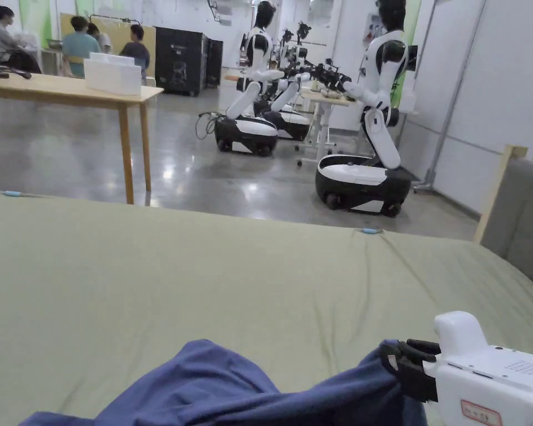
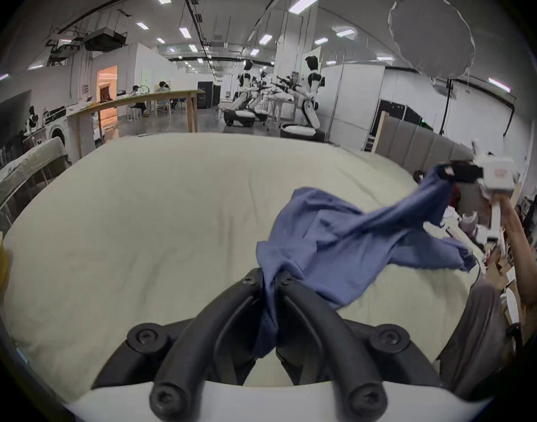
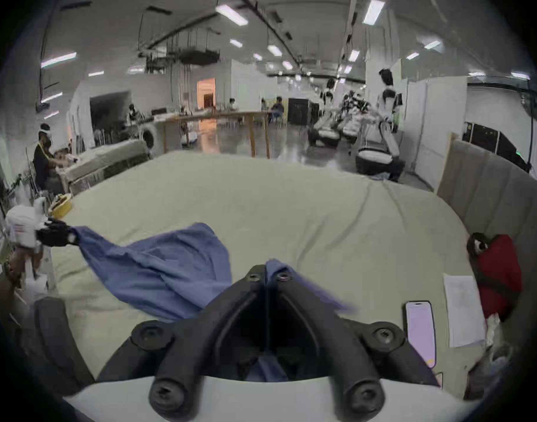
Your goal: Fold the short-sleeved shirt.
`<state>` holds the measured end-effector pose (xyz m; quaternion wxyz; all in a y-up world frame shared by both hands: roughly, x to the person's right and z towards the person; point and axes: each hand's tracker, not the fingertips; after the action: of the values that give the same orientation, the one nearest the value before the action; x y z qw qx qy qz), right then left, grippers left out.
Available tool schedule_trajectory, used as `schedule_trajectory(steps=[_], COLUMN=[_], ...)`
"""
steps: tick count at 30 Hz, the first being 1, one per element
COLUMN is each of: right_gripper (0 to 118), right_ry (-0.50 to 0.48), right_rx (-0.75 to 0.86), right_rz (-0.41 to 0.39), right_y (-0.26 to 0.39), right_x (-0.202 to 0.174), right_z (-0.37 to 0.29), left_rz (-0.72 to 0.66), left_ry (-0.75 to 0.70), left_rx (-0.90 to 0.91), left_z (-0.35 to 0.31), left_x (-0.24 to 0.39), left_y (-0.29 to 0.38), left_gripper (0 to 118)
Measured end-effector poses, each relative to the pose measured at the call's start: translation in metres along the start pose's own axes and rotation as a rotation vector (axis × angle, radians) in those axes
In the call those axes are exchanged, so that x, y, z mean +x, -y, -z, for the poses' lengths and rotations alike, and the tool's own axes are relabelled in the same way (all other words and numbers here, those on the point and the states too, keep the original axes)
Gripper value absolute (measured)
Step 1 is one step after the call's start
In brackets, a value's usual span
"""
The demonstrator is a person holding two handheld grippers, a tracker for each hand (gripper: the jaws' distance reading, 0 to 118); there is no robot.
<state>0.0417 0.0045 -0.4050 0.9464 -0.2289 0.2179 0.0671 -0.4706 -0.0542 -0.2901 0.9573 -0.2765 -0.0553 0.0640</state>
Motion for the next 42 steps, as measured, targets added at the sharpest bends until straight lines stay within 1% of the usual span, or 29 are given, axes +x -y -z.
schedule_trajectory(steps=[2,4,5,6,10,11,14,16,17,18,19,20,21,25,27,29,32,34,36,39,41,42], right_gripper=[2,2,2,2,2,2,2,2,2,2,2,2,2,2,2,2,2,2,2,2,2,2], right_ry=[0.002,0.002,0.018,0.054,0.130,0.146,0.220,0.276,0.302,0.296,0.304,0.288,0.292,0.303,0.324,0.315,0.299,0.291,0.293,0.287,0.304,0.310], right_rx=[0.021,-0.003,0.004,0.034,0.209,0.235,0.328,0.370,0.402,0.399,0.438,0.455,0.455,0.510,0.501,0.506,0.516,0.492,0.456,0.452,0.451,0.455], right_rz=[-0.027,-0.046,-0.048,-0.059,-0.147,-0.164,-0.231,-0.256,-0.264,-0.247,-0.217,-0.201,-0.196,-0.123,-0.033,0.006,0.019,0.010,-0.018,-0.023,-0.038,-0.017], right_y=[-0.009,-0.032,-0.045,-0.061,-0.149,-0.172,-0.249,-0.300,-0.323,-0.346,-0.367,-0.383,-0.401,-0.453,-0.472,-0.481,-0.485,-0.485,-0.483,-0.477,-0.472,-0.469], right_x=[-0.001,0.004,0.007,0.010,0.017,0.018,0.027,0.027,0.028,0.030,0.034,0.036,0.036,0.044,0.051,0.056,0.061,0.062,0.062,0.064,0.068,0.073], right_z=[-0.011,-0.012,-0.015,-0.022,-0.065,-0.075,-0.100,-0.110,-0.113,-0.114,-0.112,-0.110,-0.107,-0.085,-0.067,-0.052,-0.026,-0.006,0.011,0.025,0.032,0.034], left_rz=[0.004,0.011,0.011,0.006,-0.045,-0.048,0.048,0.045,0.065,0.051,0.029,0.006,0.002,0.033,0.038,-0.003,-0.001,0.004,-0.010,-0.020,-0.036,-0.040], left_ry=[0.029,0.041,0.055,0.058,0.111,0.105,-0.001,-0.003,-0.041,-0.074,-0.079,-0.077,-0.069,-0.147,-0.155,-0.150,-0.148,-0.157,-0.171,-0.189,-0.182,-0.176], left_rx=[0.026,0.077,0.092,0.139,0.263,0.281,0.362,0.374,0.399,0.414,0.427,0.430,0.430,0.466,0.496,0.510,0.537,0.538,0.528,0.540,0.547,0.544], left_z=[0.003,0.006,0.007,0.005,-0.018,-0.024,-0.039,-0.044,-0.043,-0.043,-0.043,-0.042,-0.037,-0.026,-0.024,-0.021,-0.012,0.000,0.010,0.024,0.031,0.036], left_x=[0.003,0.010,0.011,0.015,0.022,0.024,0.036,0.038,0.041,0.041,0.040,0.039,0.038,0.037,0.035,0.031,0.025,0.022,0.019,0.015,0.010,0.007], left_y=[-0.017,-0.048,-0.065,-0.086,-0.180,-0.203,-0.272,-0.317,-0.339,-0.361,-0.381,-0.399,-0.419,-0.477,-0.498,-0.515,-0.524,-0.527,-0.527,-0.524,-0.521,-0.518], left_gripper=[5,5,5,5,5,5,4,4,4,4,4,4,4,4,3,3,3,3,3,3,3,3])
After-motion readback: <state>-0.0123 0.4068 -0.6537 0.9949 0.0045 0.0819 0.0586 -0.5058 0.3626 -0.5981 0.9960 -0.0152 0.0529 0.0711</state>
